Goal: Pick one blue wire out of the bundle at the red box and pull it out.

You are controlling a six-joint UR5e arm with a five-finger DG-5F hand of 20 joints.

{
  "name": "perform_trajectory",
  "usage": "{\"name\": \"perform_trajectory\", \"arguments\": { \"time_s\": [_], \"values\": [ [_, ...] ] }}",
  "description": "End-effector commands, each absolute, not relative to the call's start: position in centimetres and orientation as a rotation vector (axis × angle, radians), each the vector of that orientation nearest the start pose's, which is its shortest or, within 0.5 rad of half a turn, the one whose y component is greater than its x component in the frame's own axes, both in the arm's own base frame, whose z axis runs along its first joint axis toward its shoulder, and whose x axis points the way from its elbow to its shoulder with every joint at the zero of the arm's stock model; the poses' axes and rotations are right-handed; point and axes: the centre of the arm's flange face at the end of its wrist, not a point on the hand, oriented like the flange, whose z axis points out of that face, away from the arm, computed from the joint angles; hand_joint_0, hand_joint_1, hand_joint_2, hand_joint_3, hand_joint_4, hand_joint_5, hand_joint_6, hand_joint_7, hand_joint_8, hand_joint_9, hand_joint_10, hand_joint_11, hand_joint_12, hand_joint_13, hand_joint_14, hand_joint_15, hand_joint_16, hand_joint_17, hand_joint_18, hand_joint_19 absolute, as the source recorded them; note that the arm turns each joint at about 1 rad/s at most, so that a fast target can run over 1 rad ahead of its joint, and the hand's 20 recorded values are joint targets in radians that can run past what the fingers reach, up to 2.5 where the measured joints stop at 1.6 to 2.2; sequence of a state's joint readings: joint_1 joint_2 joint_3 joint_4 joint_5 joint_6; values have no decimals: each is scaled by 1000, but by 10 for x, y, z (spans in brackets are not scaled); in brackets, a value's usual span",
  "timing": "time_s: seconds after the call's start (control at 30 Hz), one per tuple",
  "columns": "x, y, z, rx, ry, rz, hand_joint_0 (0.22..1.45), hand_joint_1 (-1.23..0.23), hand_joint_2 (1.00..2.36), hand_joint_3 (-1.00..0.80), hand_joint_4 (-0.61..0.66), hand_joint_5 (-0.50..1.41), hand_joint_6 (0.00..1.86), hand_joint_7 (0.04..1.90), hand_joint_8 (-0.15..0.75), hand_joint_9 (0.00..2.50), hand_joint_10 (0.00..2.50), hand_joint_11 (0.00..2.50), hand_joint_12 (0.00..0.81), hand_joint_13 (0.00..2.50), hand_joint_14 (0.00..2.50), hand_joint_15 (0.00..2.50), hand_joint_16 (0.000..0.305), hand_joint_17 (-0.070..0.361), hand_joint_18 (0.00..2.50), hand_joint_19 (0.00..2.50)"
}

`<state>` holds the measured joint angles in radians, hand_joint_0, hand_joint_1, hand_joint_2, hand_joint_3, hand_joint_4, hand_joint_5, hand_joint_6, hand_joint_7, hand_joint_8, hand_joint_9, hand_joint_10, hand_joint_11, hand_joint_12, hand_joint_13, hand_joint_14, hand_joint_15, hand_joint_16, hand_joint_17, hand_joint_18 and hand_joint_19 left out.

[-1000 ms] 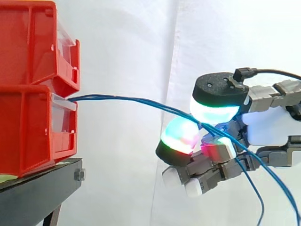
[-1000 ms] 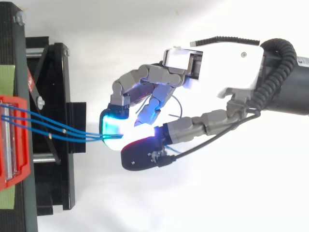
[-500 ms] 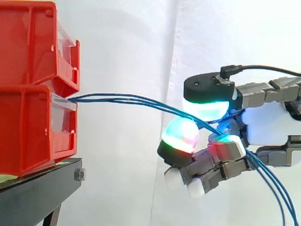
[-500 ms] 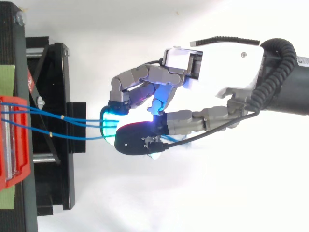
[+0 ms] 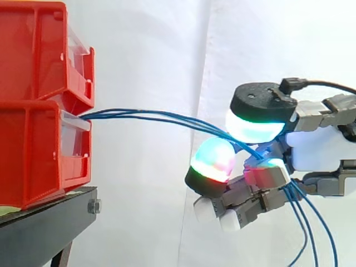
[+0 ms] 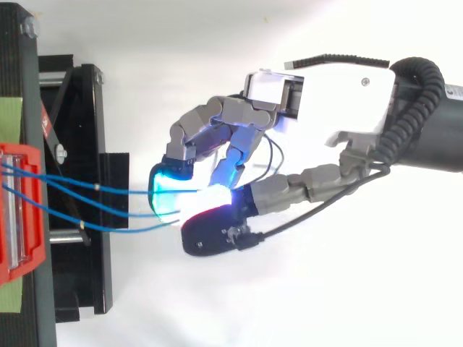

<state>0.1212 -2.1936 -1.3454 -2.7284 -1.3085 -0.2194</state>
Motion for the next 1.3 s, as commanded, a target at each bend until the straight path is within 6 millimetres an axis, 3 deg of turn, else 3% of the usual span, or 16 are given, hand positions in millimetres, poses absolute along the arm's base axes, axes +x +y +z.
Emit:
{"name": "perform_trajectory", "arguments": {
  "time_s": [0.0,0.27,0.33,0.43,0.5,0.77,0.93,1.1,1.27],
  "values": [
    [721,-72,258,1113,1198,949,567,-795,1013,-300,299,-141,801,855,290,1153,30,1030,383,543,17,381,59,132,390,495],
    [722,-72,258,1111,1195,951,583,-838,1014,-303,284,-147,835,810,282,1139,28,1033,380,543,17,377,58,130,393,496],
    [722,-72,258,1111,1195,951,574,-792,1013,-307,278,-133,815,849,278,1142,30,981,378,543,16,373,58,131,391,496],
    [722,-72,258,1111,1195,951,561,-705,1014,-292,268,-103,751,936,271,1150,31,899,375,544,16,375,58,131,388,513],
    [722,-72,258,1111,1195,951,555,-623,1013,-275,273,-71,645,1106,274,1165,30,862,384,555,16,368,61,137,402,513],
    [722,-72,258,1111,1195,951,566,-553,1012,-239,313,-32,501,1369,280,1168,28,726,399,577,15,359,65,147,424,517],
    [722,-73,258,1112,1193,949,577,-617,1012,-189,295,-33,507,1347,296,1180,29,768,408,598,15,362,67,151,449,514],
    [722,-76,259,1113,1183,948,578,-697,1011,-135,291,-70,626,1094,310,1192,29,863,420,612,15,374,68,153,478,514],
    [723,-76,260,1108,1178,950,570,-722,1011,-155,317,-80,653,1047,311,1185,29,876,423,607,15,371,68,153,476,513]
  ]
}}
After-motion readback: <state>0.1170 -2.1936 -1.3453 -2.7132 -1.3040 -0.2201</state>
